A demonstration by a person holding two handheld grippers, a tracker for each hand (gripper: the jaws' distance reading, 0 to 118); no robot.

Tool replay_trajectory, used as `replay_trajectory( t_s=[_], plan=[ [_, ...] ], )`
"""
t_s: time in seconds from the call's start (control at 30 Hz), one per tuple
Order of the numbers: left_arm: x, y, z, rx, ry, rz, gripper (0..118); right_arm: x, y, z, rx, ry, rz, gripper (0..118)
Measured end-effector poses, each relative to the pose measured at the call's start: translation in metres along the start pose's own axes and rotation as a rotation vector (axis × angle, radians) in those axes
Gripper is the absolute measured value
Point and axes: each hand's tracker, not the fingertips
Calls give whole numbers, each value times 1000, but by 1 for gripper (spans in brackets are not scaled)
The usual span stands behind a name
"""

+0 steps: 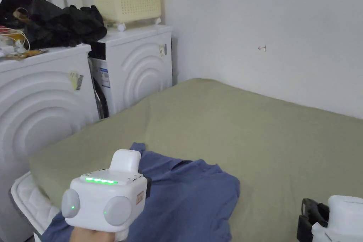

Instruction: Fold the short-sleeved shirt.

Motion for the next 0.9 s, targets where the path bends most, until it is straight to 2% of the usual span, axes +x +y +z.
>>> replay_trajectory(
  t_s=[0.13,0.17,0.23,0.27,0.4,0.47,0.57,0.6,0.63,0.67,0.7,0.77,0.9],
  plan=[
    [22,-3,-87,-176,-59,-26,2,20,-21,-10,-68,-24,25,0],
    [25,-4,-103,-206,-56,-40,27,26,-25,-12,-78,-31,24,0],
    [28,-10,-134,-307,-86,-27,108,37,-33,-14,-104,-47,8,0],
    [29,-13,-148,-352,-80,-34,118,43,-37,-15,-124,-49,-7,0],
    [39,-24,-177,-377,-15,-111,118,59,-54,-16,-187,-57,-51,0],
    [43,-31,-186,-456,-54,-106,118,64,-61,-14,-202,-66,-51,0],
    [43,-25,-171,-416,-54,-83,109,72,-63,0,-214,-77,-67,0],
    [45,-21,-162,-394,-65,-69,94,75,-61,7,-220,-74,-100,0],
    [46,-15,-154,-371,-46,-90,63,79,-60,16,-213,-59,-141,0],
    [46,-14,-149,-308,63,-159,0,84,-60,28,-204,-58,-158,0],
    [43,-13,-146,-329,13,-178,0,87,-59,38,-201,-63,-150,0],
    [44,-6,-130,-338,3,-165,0,94,-59,59,-181,-93,-132,0],
    [60,28,-85,-256,-39,-126,0,119,-54,100,-148,-148,-108,0]
  ],
)
